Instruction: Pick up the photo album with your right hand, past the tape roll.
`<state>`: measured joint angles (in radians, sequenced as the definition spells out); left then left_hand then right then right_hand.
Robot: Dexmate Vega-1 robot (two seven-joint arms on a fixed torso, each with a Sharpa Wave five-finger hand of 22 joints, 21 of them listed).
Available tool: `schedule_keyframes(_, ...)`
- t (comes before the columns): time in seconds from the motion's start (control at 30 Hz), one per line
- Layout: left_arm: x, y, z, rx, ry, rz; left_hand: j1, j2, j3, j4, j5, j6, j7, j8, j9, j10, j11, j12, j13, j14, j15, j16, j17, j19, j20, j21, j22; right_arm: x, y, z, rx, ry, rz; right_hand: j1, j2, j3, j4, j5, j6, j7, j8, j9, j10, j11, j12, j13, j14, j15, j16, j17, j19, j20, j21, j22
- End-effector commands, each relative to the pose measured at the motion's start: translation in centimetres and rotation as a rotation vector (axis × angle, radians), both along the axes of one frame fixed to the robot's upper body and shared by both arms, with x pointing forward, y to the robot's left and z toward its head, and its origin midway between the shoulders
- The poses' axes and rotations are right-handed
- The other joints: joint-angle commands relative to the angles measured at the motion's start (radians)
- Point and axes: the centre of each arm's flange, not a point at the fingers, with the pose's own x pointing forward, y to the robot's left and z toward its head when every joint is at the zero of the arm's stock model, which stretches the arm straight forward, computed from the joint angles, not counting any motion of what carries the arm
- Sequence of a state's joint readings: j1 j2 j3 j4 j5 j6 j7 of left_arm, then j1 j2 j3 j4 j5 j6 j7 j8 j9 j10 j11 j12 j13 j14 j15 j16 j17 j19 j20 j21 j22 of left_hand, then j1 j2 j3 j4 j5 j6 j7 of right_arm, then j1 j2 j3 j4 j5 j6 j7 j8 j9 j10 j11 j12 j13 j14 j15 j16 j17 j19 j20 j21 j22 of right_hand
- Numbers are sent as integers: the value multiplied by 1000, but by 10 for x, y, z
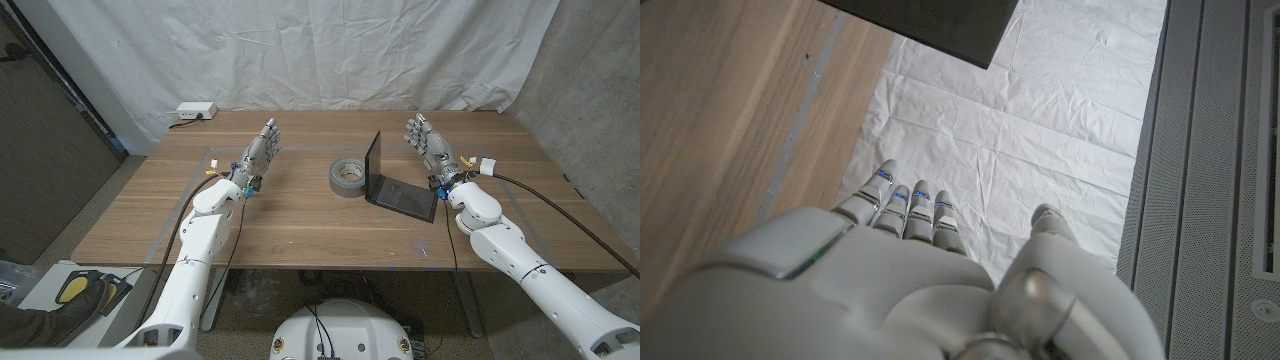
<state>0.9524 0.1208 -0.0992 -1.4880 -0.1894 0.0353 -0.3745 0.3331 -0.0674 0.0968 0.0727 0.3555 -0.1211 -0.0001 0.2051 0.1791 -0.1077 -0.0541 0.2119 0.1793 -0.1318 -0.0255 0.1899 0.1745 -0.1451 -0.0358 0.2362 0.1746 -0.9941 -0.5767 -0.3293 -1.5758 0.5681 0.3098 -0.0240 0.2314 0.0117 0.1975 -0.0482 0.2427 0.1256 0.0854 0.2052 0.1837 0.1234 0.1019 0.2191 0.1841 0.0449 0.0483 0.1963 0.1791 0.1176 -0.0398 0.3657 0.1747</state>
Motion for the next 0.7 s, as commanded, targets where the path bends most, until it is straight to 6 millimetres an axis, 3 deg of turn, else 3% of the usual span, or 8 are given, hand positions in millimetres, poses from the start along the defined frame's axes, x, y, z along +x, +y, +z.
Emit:
schedule_keyframes(0.03, -6, 4, -5, -4, 4, -5, 16, 3, 2, -7, 4, 3, -2, 5, 5, 7, -3, 5, 4, 2, 2, 2, 3, 3, -87, -5, 2, -21, 15, 5, -40, -51, 9, 22, 1, 3, -12, -5, 15, 1, 6, 4, 13, -4, 10, 1, 10, 2, 5, 2, 15, -9, -2, 3)
schedule_keyframes(0.37, -10, 4, -8, -5, 5, 3, 24, 9, 4, -10, 4, 7, -2, 5, 5, 9, -3, 4, 4, -1, 4, 0, 3, 1, -84, -8, 3, -37, 25, 11, -127, -100, -32, 45, 4, 9, -27, -13, 23, 0, 7, 4, 30, -3, 14, 2, 29, 5, 8, 3, 32, -3, -5, 3)
schedule_keyframes(0.7, -10, 0, -9, -2, 11, -5, 31, 14, 6, -12, 4, 10, 0, 5, 6, 9, -4, 3, 5, -3, 4, -2, 3, 0, -83, -11, 3, -39, 27, 20, -165, -149, -21, 70, 5, 16, -44, -21, 41, -7, 10, 4, 48, -11, 18, 2, 48, -2, 9, 3, 52, -5, -6, 4)
